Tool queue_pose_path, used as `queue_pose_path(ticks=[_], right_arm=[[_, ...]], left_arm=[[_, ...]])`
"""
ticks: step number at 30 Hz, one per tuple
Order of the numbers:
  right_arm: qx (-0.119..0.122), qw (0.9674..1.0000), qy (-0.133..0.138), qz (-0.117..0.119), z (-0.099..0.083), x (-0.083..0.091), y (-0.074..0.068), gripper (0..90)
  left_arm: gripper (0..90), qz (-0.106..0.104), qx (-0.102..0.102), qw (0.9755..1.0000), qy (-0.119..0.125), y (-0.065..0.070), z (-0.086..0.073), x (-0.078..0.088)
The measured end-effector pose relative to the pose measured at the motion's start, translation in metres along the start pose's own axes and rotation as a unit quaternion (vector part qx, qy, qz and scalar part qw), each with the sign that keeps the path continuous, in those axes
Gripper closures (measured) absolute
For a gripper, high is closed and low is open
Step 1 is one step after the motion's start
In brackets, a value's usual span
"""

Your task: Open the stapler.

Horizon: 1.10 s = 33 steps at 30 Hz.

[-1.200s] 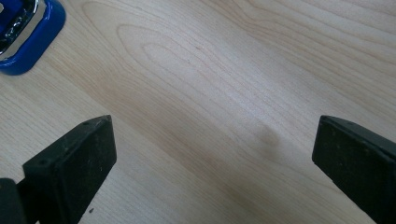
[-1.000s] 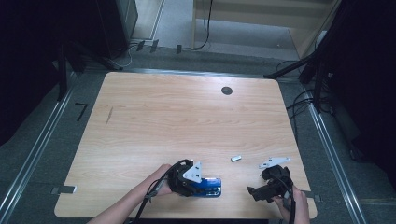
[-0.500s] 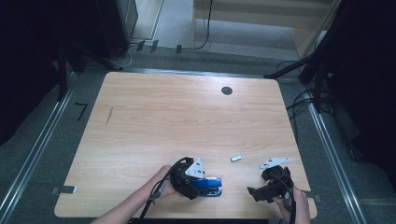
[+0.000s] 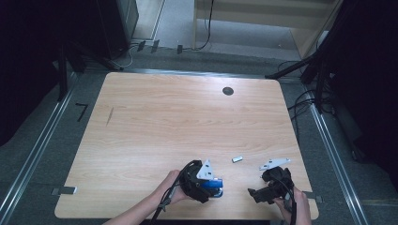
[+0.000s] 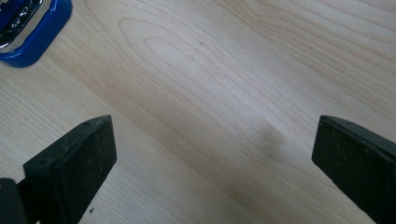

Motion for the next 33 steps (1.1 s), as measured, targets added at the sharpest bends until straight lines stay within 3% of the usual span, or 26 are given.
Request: queue_pose_path(ticks=[18,22,25,33], right_arm=[[0.004,1.0,-0.002,0.007,-0.003,-0.004,-0.012,0.3],[0.006,0.9999,0.0,0.009,-0.002,-0.004,-0.015,0.4],[0.007,0.9999,0.003,0.011,-0.001,-0.004,-0.016,0.4],[0.006,0.9997,0.003,0.022,0.0,-0.006,-0.023,0.4]], left_arm=[[52.0,-0.002,-0.025,0.9996,0.01,0.008,0.014,-0.007],[60.6,0.001,-0.03,0.9994,0.016,0.01,0.013,-0.007],[61.2,0.003,-0.036,0.9993,0.014,0.01,0.013,-0.006],[63.7,-0.015,-0.045,0.998,0.041,0.011,0.017,0.003]])
Point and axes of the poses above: each handheld gripper's, and its own axes: x roughly backward along the jaws, z roughly out of its top, y roughly to its right, the point moved 10 cm from there along -x, roughly forward along the jaws, and after that the axes turned 11 degrees about x, right-handed, at the moved point
